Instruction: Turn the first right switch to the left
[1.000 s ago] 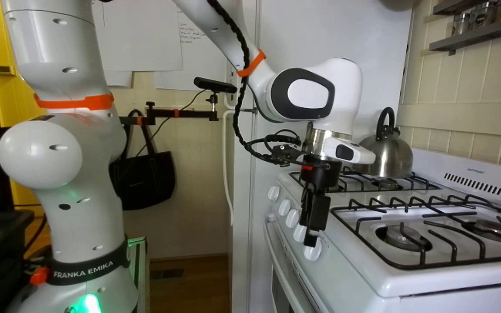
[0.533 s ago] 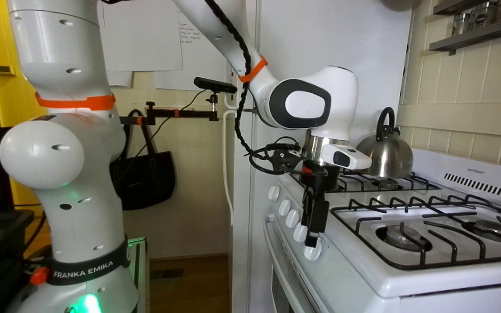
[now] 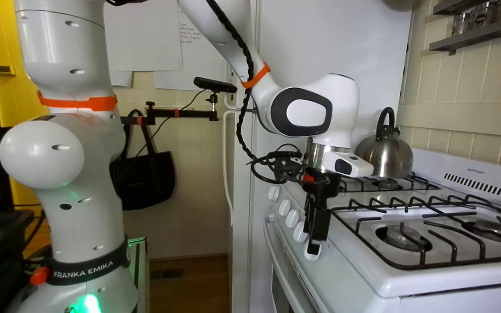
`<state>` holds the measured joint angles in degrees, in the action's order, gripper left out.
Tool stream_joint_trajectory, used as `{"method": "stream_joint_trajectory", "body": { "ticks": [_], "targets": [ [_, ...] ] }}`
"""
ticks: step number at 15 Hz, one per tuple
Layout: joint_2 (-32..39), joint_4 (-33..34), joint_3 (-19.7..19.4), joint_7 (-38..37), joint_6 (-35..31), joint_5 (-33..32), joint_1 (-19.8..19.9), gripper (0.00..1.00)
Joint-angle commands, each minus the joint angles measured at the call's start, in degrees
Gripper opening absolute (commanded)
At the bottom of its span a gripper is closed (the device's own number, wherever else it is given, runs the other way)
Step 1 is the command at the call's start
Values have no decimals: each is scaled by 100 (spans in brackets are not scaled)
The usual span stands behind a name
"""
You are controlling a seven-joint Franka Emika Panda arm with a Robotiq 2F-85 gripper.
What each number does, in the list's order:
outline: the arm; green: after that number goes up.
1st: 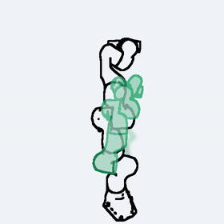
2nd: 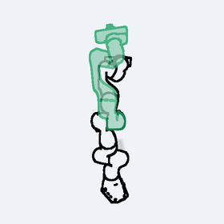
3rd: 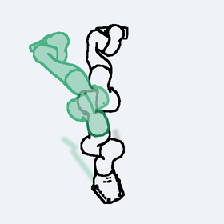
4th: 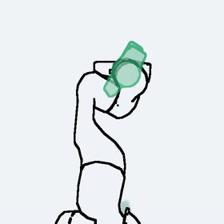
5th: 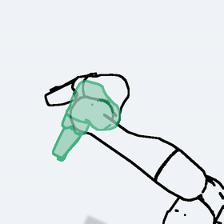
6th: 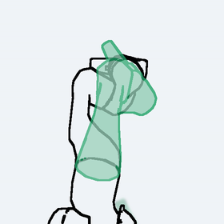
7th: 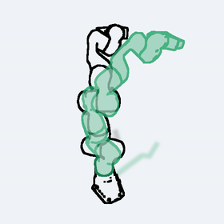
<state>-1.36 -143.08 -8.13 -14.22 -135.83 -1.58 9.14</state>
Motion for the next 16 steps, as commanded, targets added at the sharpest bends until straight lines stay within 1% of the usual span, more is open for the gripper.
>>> {"method": "stream_joint_trajectory", "body": {
  "ticks": [1, 2, 3, 4, 5, 6, 7, 8, 9, 12, 13, 14, 15, 16],
  "targets": [
    [61, -56, -58, 51, -163, 83, 26, 97],
    [53, -56, -74, 55, -146, 84, 33, 91],
    [48, -60, -88, 49, -141, 71, 35, 88],
    [37, -63, -108, 39, -122, 41, 47, 88],
    [24, -66, -127, 40, -115, 42, 55, 81],
    [13, -69, -136, 44, -104, 43, 58, 83],
    [8, -70, -139, 60, -97, 57, 60, 78],
    [10, -69, -144, 47, -99, 50, 60, 58],
    [11, -67, -147, 47, -95, 53, 58, 58],
    [-11, -42, -87, 61, -85, 78, 16, 36],
    [-15, -35, -69, 64, -85, 89, 1, 27],
    [-19, -33, -56, 54, -80, 89, -11, 43],
    [-37, -40, -55, 51, -67, 90, -11, 67],
    [-29, -40, -60, 56, -68, 88, -5, 68]
  ]
}}
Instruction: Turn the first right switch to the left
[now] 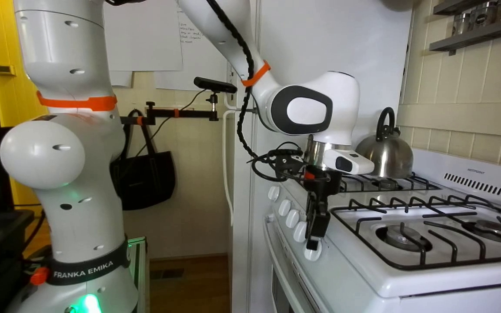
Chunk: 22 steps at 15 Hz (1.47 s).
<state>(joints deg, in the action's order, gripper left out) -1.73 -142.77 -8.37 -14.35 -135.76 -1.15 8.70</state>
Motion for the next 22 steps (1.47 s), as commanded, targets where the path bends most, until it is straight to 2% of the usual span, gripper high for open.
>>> {"method": "stream_joint_trajectory", "body": {
  "ticks": [1, 4, 5, 18, 19, 22],
  "targets": [
    [9, -75, -46, 70, -75, 42, 46, 73],
    [10, -79, -80, 99, -64, 63, 65, 95],
    [-2, -85, -96, 146, -51, 95, 69, 100],
    [-101, -181, -115, 743, 134, 1, 67, 100],
    [-90, -185, -110, 743, 112, 4, 63, 83],
    [-86, -205, -105, 740, 77, 8, 59, 58]
  ]
}}
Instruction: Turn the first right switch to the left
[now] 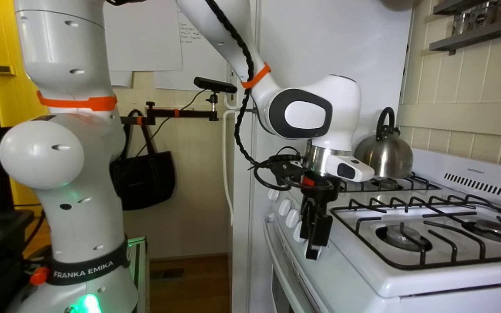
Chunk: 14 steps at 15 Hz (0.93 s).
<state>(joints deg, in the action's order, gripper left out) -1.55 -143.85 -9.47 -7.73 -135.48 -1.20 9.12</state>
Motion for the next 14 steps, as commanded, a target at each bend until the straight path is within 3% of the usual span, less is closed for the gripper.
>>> {"method": "stream_joint_trajectory", "body": {
  "ticks": [1, 7, 8, 14],
  "targets": [
    [-105, -102, 4, 77, 47, 12, 17, 51],
    [-97, -116, 44, 25, -35, -12, -2, 5],
    [-105, -120, 64, 14, -52, -27, -19, 1],
    [-124, -119, 308, -230, -91, -855, -178, 5]
  ]
}}
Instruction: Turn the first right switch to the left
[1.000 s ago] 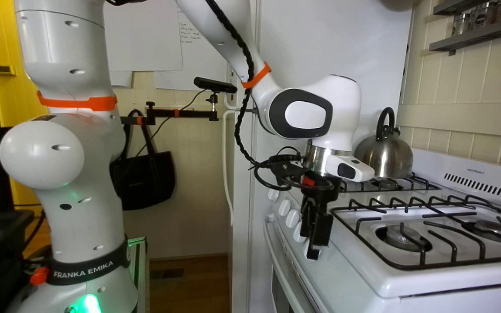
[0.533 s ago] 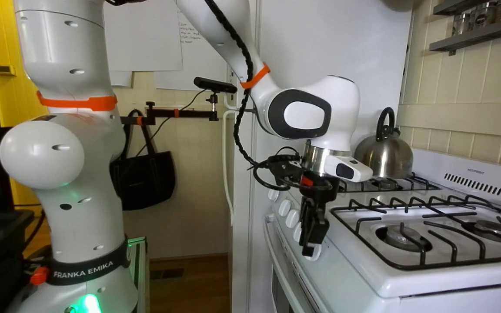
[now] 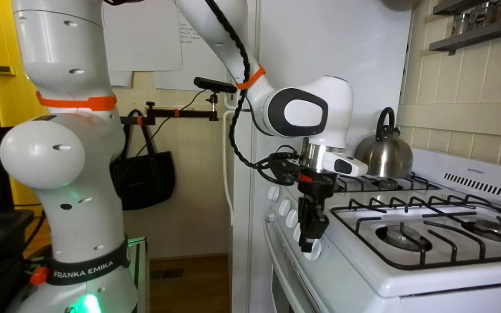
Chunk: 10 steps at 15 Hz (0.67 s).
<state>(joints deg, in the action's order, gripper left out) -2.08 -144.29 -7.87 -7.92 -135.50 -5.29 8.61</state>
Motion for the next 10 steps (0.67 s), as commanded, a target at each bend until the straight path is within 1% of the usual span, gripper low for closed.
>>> {"method": "stream_joint_trajectory", "body": {
  "ticks": [1, 7, 10],
  "targets": [
    [-70, -75, 199, -229, -76, -650, -157, 5],
    [-14, -96, 537, -612, 29, -2163, -380, 5],
    [26, -112, 638, -769, 102, -2728, -449, 5]
  ]
}}
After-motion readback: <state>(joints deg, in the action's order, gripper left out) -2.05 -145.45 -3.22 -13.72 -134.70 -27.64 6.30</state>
